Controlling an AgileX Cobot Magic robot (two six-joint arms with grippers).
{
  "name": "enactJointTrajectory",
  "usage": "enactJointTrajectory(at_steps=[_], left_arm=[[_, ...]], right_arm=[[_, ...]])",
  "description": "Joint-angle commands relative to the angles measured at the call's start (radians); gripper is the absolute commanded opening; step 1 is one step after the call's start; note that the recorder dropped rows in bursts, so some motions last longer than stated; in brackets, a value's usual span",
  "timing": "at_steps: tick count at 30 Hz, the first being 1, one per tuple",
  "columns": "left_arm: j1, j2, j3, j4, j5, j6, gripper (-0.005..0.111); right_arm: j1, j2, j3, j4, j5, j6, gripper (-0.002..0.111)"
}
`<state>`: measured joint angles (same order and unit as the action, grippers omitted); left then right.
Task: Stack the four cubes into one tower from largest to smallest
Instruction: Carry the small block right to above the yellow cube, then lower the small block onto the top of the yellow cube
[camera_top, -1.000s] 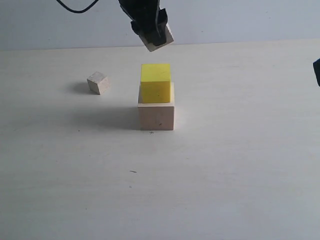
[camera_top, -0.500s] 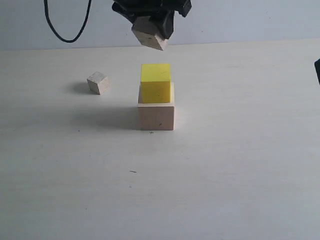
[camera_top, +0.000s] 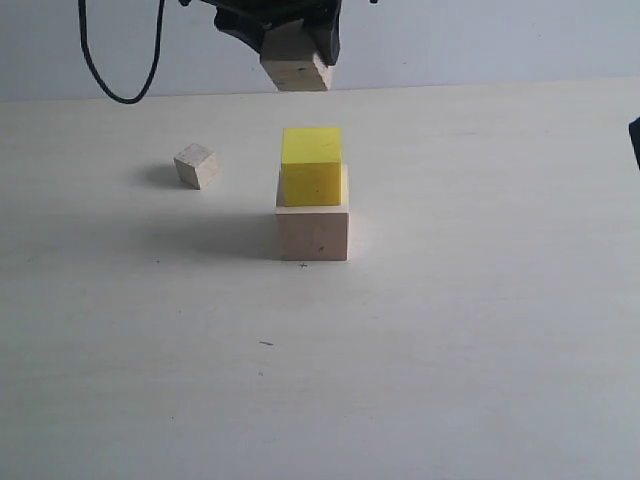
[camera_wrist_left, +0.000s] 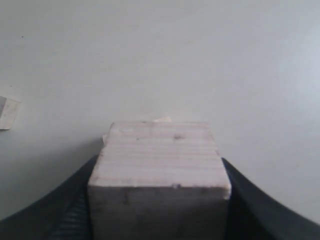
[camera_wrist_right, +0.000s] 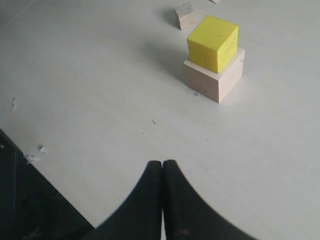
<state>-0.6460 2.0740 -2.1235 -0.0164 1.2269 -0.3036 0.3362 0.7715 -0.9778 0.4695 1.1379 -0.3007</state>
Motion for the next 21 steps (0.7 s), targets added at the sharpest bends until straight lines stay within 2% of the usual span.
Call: enactJointTrajectory(at_steps=[1,6,21], left_arm=[[0.031,-0.007,0.002,-0.018,-0.006,0.004,0.000],[0.042,0.012,0.002,-0.124,-0.006,0.002,0.000],[0.036,0.077,0.002,-0.129,-0.006,-0.102,0.000]], right_arm=[[0.001,-0.004,0.003,0.006,-0.011,-0.003,0.000],[0.001,-0.004,0.003,0.016,-0.003,-0.003,0.000],[0.001,-0.004,0.003,0.016,0.005,-0.004,0.000]])
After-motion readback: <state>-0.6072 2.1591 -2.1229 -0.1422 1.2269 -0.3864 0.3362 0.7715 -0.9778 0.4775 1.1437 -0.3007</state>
